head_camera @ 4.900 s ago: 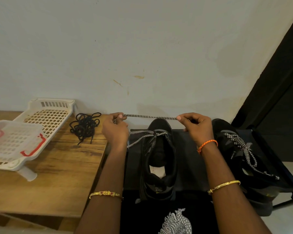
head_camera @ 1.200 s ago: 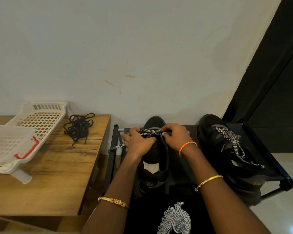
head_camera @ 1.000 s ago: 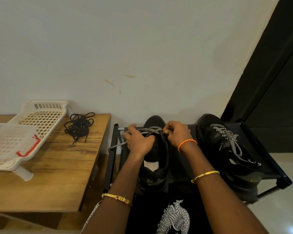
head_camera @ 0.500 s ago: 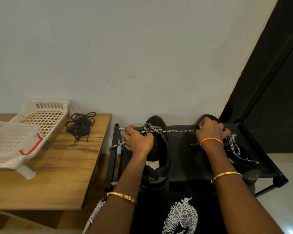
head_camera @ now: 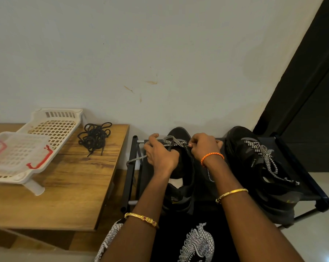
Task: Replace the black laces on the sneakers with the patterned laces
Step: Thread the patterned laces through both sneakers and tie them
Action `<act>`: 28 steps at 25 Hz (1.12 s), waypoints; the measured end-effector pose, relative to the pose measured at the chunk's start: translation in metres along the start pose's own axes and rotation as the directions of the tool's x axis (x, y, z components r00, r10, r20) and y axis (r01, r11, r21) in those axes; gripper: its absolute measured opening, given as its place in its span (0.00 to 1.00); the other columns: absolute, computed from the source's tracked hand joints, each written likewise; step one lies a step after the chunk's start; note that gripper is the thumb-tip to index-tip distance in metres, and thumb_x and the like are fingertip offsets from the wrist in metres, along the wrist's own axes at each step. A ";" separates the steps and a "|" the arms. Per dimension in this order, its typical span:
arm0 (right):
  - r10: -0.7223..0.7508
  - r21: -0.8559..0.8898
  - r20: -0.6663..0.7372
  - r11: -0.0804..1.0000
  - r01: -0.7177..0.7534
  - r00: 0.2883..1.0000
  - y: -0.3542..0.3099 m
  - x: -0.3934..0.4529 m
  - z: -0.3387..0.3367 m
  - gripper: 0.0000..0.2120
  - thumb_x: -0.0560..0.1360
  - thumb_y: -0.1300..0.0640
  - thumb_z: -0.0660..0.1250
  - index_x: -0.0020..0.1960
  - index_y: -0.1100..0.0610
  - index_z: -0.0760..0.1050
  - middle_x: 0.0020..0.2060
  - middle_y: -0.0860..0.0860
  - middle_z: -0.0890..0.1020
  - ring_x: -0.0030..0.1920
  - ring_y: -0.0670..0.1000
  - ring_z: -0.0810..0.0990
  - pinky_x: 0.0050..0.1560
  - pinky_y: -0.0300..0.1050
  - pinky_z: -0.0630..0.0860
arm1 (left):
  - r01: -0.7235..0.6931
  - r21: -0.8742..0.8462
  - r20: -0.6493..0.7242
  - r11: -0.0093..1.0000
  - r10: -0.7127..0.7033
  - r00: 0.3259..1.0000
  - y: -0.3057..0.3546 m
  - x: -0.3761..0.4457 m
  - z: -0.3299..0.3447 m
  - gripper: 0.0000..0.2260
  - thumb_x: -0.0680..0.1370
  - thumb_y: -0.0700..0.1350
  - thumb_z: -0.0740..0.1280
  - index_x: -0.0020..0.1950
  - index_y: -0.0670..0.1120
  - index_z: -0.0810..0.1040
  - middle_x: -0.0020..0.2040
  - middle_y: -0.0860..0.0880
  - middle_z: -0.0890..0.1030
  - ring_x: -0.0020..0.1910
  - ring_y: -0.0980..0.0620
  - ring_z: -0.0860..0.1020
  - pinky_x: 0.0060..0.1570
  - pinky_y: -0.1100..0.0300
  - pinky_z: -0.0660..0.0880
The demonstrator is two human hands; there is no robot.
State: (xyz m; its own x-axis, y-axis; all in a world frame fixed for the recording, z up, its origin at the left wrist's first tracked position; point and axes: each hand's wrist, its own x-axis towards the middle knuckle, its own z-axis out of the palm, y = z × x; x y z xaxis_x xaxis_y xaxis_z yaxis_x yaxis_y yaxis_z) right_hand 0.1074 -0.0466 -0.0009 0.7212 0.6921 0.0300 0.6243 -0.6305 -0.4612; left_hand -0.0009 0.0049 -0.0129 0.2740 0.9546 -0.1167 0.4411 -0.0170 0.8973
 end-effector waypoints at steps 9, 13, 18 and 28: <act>0.366 -0.046 -0.115 0.927 -0.373 0.924 0.059 -0.002 -0.037 0.07 0.76 0.56 0.65 0.52 0.54 0.80 0.52 0.56 0.80 0.62 0.60 0.71 0.66 0.58 0.56 | 0.035 -0.023 -0.035 0.999 -0.035 0.999 0.006 -0.005 -0.004 0.30 0.71 0.34 0.68 0.69 0.48 0.60 0.68 0.43 0.62 0.66 0.43 0.68 0.70 0.45 0.62; 0.278 -0.066 -0.097 0.956 -0.285 0.956 0.046 0.000 -0.031 0.09 0.75 0.55 0.66 0.55 0.54 0.78 0.59 0.56 0.75 0.65 0.59 0.67 0.66 0.57 0.57 | 0.056 0.047 0.176 0.997 -0.064 0.982 0.001 0.006 -0.010 0.20 0.70 0.49 0.67 0.61 0.54 0.68 0.63 0.49 0.72 0.66 0.46 0.69 0.69 0.43 0.62; 0.003 0.264 0.141 0.964 -0.040 0.990 0.016 -0.001 -0.002 0.04 0.75 0.49 0.67 0.47 0.49 0.78 0.48 0.50 0.81 0.57 0.54 0.77 0.65 0.55 0.68 | 0.093 0.014 0.262 0.996 -0.093 0.960 -0.012 0.030 -0.018 0.21 0.67 0.68 0.61 0.42 0.53 0.78 0.50 0.51 0.81 0.57 0.47 0.76 0.64 0.44 0.68; 0.135 0.376 0.097 0.912 -0.162 0.986 0.016 0.004 0.012 0.06 0.75 0.60 0.67 0.39 0.57 0.74 0.42 0.54 0.80 0.48 0.55 0.79 0.55 0.53 0.77 | 0.055 -0.074 0.014 0.996 -0.054 0.998 -0.012 0.028 -0.002 0.08 0.80 0.46 0.64 0.46 0.42 0.73 0.46 0.47 0.76 0.46 0.51 0.73 0.47 0.59 0.69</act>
State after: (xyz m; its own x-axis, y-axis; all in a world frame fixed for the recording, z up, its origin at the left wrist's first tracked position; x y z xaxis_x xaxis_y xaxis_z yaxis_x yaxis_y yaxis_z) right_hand 0.1160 -0.0495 -0.0190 0.7664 0.6312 -0.1191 0.3393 -0.5552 -0.7594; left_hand -0.0001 0.0322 -0.0263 0.2613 0.9500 -0.1711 0.3914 0.0577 0.9184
